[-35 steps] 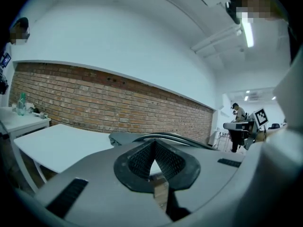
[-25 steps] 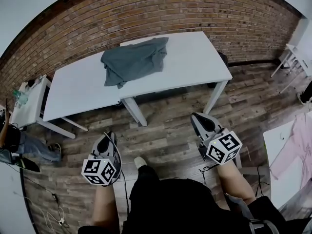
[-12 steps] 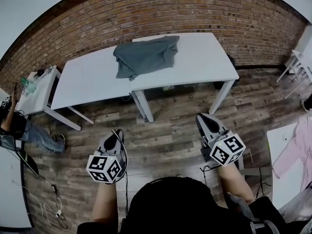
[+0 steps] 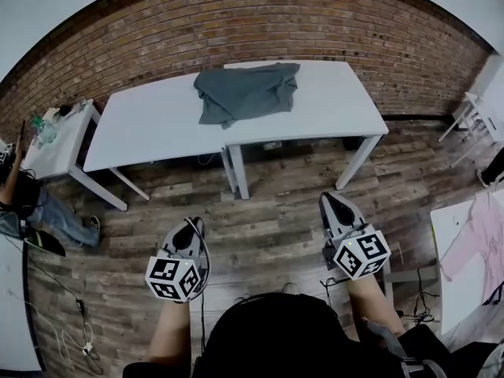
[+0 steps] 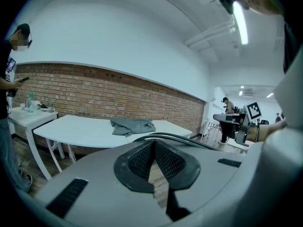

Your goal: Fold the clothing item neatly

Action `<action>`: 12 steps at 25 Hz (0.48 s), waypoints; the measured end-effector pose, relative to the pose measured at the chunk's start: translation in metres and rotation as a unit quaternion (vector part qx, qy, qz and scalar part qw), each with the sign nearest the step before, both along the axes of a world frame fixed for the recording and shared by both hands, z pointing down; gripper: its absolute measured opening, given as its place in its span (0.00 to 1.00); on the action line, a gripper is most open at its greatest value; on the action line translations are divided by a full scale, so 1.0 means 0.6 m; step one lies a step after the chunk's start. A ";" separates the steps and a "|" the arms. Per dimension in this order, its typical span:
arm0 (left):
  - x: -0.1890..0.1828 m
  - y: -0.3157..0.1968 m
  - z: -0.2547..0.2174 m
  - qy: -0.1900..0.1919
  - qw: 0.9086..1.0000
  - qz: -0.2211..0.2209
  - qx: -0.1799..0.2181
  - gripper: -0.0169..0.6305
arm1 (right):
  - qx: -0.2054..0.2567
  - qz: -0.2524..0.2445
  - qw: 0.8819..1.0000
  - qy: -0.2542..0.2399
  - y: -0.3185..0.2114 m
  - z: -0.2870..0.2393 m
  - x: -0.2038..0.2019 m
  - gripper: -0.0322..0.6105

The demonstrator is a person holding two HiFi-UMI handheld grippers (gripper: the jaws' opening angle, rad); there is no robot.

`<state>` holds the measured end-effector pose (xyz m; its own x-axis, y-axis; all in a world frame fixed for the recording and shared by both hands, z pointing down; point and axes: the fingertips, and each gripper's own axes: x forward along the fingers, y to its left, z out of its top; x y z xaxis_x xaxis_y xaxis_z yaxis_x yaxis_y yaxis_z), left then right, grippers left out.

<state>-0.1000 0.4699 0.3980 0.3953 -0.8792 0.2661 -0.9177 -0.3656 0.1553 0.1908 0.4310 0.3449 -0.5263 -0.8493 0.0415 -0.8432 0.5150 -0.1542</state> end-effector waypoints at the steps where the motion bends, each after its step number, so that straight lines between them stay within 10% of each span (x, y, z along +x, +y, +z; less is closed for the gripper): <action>1: -0.003 0.001 0.002 0.001 1.000 0.003 -0.002 0.02 | 0.001 0.000 1.000 0.003 0.003 -0.001 -0.005 0.05; 12: 0.007 0.012 0.012 0.006 1.000 0.028 -0.001 0.02 | -0.001 -0.006 1.000 0.019 0.037 0.000 -0.019 0.05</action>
